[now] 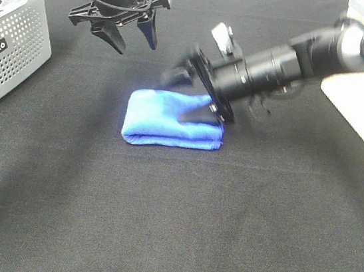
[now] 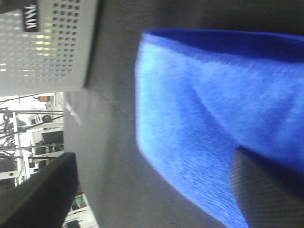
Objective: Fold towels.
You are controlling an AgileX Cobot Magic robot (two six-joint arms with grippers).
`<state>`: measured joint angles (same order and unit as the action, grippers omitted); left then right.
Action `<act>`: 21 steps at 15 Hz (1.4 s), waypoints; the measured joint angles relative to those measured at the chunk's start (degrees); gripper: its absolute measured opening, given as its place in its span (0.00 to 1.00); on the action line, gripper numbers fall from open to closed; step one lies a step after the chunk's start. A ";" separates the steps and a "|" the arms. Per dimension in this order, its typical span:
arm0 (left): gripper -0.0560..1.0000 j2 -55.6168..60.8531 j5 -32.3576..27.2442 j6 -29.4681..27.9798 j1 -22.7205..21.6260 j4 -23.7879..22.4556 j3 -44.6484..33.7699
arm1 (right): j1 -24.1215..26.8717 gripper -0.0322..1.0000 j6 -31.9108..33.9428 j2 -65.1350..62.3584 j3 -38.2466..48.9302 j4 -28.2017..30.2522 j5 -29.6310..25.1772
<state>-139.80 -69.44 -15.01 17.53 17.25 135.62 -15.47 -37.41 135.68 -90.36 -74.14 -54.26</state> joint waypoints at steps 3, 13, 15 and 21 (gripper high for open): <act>0.61 0.00 0.00 0.00 0.00 -0.06 0.00 | 0.34 0.83 0.11 0.40 0.00 1.66 -0.17; 0.61 10.14 -0.34 2.12 0.00 -6.07 0.00 | 6.13 0.83 15.01 -16.96 -0.06 33.17 -8.82; 0.61 14.50 -0.34 3.61 0.00 -6.53 -0.57 | 6.13 0.83 18.22 -22.23 -0.06 37.18 -11.97; 0.61 37.59 -0.34 8.14 0.00 -8.14 -21.26 | 6.13 0.83 24.81 -40.11 1.03 44.40 -14.84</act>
<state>-102.22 -69.79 -6.88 17.53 9.11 114.36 -9.34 -12.61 95.57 -89.32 -29.74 -69.10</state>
